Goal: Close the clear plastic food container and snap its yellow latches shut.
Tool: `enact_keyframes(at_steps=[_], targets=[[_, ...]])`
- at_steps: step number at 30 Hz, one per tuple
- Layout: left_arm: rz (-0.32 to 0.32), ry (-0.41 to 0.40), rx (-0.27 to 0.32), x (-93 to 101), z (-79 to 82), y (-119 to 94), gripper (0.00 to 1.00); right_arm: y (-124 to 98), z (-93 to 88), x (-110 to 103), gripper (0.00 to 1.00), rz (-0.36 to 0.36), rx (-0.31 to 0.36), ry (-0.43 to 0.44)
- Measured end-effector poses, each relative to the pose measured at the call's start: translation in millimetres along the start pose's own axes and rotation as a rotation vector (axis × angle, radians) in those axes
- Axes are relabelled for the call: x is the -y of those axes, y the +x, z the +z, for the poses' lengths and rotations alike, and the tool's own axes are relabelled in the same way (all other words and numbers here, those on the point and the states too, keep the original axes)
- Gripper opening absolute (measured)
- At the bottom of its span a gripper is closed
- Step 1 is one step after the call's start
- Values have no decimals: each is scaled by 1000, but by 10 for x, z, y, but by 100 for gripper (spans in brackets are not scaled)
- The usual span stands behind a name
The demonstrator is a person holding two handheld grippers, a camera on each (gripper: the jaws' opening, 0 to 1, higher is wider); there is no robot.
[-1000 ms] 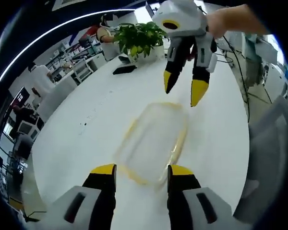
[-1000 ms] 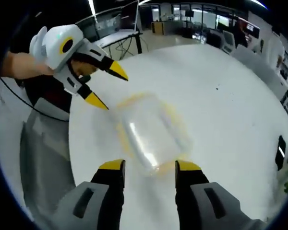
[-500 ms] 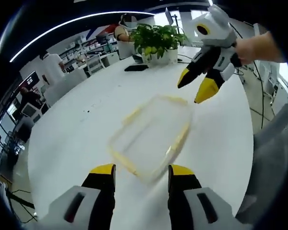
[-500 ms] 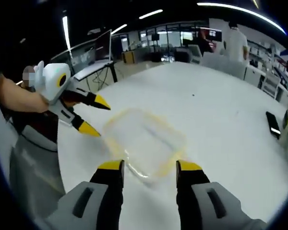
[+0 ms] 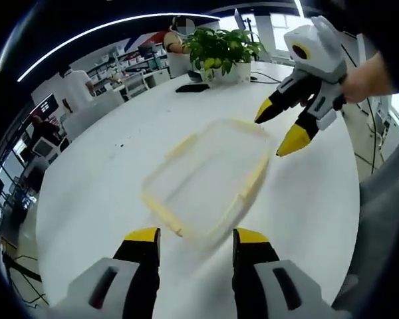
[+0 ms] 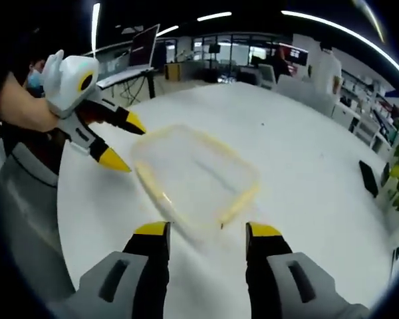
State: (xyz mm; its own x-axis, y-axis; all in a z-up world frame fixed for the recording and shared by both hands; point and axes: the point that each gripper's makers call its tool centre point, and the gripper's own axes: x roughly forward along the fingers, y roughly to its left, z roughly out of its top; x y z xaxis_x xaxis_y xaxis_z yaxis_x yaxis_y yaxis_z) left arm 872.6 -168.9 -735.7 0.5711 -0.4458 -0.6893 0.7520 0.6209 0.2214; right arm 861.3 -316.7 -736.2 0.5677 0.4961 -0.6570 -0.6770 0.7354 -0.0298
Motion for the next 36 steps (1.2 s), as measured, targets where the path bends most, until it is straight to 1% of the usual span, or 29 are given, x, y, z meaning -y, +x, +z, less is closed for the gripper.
enact_keyframes(at_steps=[4, 10, 15, 18, 29, 36], targets=[[5, -21, 0, 0, -20, 24, 35, 37, 9, -42, 39, -2, 7, -19], [25, -21, 5, -16, -5, 37, 33, 82, -4, -52, 41, -11, 10, -23], [25, 6, 7, -11, 8, 57, 32, 85, 16, -32, 39, -27, 17, -46], [16, 22, 8, 25, 20, 76, 29, 84, 16, -23, 38, -33, 17, -47], [23, 22, 7, -13, 17, 74, 29, 80, 21, -23, 37, -38, 16, -51], [34, 23, -2, -120, -34, 40, 28, 162, 81, -86, 36, -38, 12, -67]])
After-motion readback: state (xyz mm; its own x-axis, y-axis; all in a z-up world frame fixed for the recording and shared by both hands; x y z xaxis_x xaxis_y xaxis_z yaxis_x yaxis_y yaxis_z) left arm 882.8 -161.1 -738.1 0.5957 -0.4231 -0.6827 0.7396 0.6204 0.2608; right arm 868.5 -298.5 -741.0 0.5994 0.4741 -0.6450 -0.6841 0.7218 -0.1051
